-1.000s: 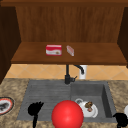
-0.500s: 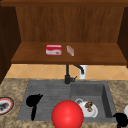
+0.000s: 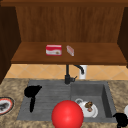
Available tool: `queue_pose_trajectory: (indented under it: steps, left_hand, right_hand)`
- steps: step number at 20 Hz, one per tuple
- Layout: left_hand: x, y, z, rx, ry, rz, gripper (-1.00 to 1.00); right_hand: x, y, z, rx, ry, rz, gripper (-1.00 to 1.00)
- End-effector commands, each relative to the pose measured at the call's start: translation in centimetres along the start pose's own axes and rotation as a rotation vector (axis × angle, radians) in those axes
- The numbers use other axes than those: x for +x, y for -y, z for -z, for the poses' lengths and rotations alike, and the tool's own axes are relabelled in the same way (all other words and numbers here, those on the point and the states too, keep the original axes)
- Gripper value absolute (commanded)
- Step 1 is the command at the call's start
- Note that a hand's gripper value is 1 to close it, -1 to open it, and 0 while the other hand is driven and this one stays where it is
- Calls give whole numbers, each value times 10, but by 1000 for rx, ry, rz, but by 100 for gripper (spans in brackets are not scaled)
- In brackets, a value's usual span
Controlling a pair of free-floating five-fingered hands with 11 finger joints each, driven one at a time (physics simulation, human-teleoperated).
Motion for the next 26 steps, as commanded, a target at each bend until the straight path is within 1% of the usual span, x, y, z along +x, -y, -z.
queue_pose_trajectory:
  steps: [1,8,9,11,12,16,20,22,26]
  left_hand:
    - [13,-28,2,0,11,-4,-100]
    - [42,-78,14,5,7,0,-100]
    - [47,-84,15,1,5,-5,-100]
    - [57,-95,16,4,2,-35,-100]
    - [62,-100,19,4,3,-39,-100]
    - [80,-127,26,4,5,-35,-100]
    - [90,-158,35,4,2,-13,-100]
    - [95,-173,42,20,8,-7,-100]
    - [96,-207,49,29,12,-6,-100]
  right_hand:
    - [0,0,0,0,0,0,0]
    - [0,0,0,0,0,0,0]
    - [0,0,0,0,0,0,0]
    - [0,0,0,0,0,0,0]
    - [0,0,0,0,0,0,0]
    - [0,0,0,0,0,0,0]
    - [0,0,0,0,0,0,0]
    - [0,0,0,0,0,0,0]
    - [0,0,0,0,0,0,0]
